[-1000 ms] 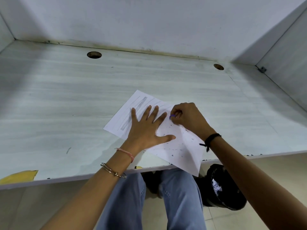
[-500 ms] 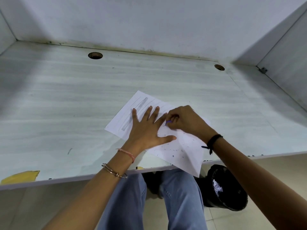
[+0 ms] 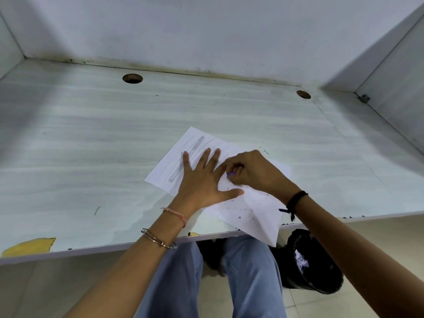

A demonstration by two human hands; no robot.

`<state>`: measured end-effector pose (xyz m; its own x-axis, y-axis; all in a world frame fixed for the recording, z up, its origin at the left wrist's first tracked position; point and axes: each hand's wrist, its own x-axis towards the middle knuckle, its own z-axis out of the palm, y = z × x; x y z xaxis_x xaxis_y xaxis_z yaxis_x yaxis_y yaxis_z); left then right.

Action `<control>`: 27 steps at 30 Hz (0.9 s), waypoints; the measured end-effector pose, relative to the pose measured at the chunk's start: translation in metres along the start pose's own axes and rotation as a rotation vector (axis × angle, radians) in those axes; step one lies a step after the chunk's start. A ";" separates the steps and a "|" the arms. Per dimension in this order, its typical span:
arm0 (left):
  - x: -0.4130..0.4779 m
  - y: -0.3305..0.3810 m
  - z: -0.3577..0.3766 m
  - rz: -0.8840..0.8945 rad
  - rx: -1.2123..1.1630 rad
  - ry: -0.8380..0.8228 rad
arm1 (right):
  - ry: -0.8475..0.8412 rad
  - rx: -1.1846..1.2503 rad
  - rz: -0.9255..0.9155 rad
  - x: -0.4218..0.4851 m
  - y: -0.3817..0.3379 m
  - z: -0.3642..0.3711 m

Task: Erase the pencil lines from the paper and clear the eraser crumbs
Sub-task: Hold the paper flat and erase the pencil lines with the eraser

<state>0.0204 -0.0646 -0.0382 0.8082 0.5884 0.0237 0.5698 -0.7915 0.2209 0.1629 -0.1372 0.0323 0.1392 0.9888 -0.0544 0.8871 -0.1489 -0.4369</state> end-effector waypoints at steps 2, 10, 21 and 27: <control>0.000 0.000 -0.001 0.001 -0.002 -0.012 | 0.064 0.028 0.073 0.005 0.010 -0.008; 0.000 0.000 -0.002 -0.004 0.004 -0.009 | 0.084 0.046 0.044 0.006 0.009 -0.003; 0.001 0.000 -0.002 -0.006 0.008 -0.011 | 0.177 -0.035 0.069 0.012 0.003 0.002; 0.000 0.000 -0.002 -0.009 -0.012 -0.009 | 0.100 0.141 0.128 -0.009 0.016 -0.008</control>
<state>0.0201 -0.0640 -0.0362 0.8042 0.5942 0.0132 0.5754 -0.7840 0.2331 0.1797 -0.1485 0.0331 0.2958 0.9547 -0.0311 0.7900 -0.2629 -0.5540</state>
